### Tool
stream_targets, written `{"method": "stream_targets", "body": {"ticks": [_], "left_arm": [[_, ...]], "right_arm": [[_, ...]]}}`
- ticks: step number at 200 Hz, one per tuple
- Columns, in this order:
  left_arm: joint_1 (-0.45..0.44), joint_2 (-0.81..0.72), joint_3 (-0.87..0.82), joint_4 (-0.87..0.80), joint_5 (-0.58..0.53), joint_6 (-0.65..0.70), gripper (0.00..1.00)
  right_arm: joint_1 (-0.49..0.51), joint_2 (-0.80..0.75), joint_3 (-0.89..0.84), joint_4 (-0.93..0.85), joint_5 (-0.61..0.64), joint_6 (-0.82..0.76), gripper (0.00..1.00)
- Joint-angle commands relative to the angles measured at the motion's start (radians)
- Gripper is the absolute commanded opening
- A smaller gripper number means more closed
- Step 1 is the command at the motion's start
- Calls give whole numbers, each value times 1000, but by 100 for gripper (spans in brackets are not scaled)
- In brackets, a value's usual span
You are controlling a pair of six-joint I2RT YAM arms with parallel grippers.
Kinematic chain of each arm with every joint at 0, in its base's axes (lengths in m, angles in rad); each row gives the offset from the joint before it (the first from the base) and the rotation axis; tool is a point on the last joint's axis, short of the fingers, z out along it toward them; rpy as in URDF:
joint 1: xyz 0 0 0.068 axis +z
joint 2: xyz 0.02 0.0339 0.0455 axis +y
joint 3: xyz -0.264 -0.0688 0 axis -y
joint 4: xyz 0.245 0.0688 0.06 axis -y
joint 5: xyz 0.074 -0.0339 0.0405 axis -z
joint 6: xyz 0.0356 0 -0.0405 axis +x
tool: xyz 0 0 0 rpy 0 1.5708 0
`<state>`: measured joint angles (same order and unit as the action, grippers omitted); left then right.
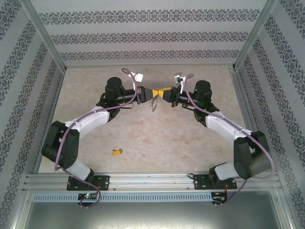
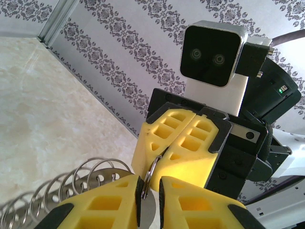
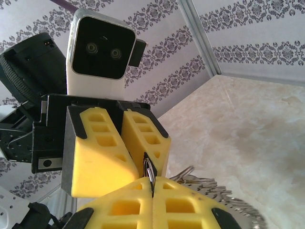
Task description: Put the keys on the keyring
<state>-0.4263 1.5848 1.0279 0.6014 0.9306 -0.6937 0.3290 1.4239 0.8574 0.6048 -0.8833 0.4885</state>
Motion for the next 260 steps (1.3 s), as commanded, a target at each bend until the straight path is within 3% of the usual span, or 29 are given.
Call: {"method": "stream_targets", "body": {"ticks": [1,32,56,75,81,102,133,168,193,237,260], "left_arm": [[-29,1,6,78,24,11,19],[-35,1,5,74,10,26,14],[-35,-8,-11,70,-27,68,0],[-34,-25,-38,58,-81,133,0],[-35,-29,-43,58,-91,152,0],[-34,-37,-58,48,-132,219,0],[-34,-48,-104,99,-229,327,0],[-42,-27,-182,296,-355,472,0],[-51,27,-217,484,-405,535,0],[-84,105,-198,580,-400,655,0],[-92,137,-187,609,-389,667,0]], "right_arm": [[-7,12,-3,50,-14,10,0],[-8,14,-5,50,-14,11,0],[-20,12,-9,49,-6,25,0],[-61,-6,-30,58,26,64,31],[-76,-15,-40,58,43,78,37],[-116,-44,-68,21,116,108,51],[-158,-78,-88,-122,247,93,61],[-186,-79,-122,-193,343,87,75],[-192,-66,-161,-190,403,114,97],[-186,-85,-226,-209,614,147,98],[-180,-98,-249,-207,656,128,98]]}}
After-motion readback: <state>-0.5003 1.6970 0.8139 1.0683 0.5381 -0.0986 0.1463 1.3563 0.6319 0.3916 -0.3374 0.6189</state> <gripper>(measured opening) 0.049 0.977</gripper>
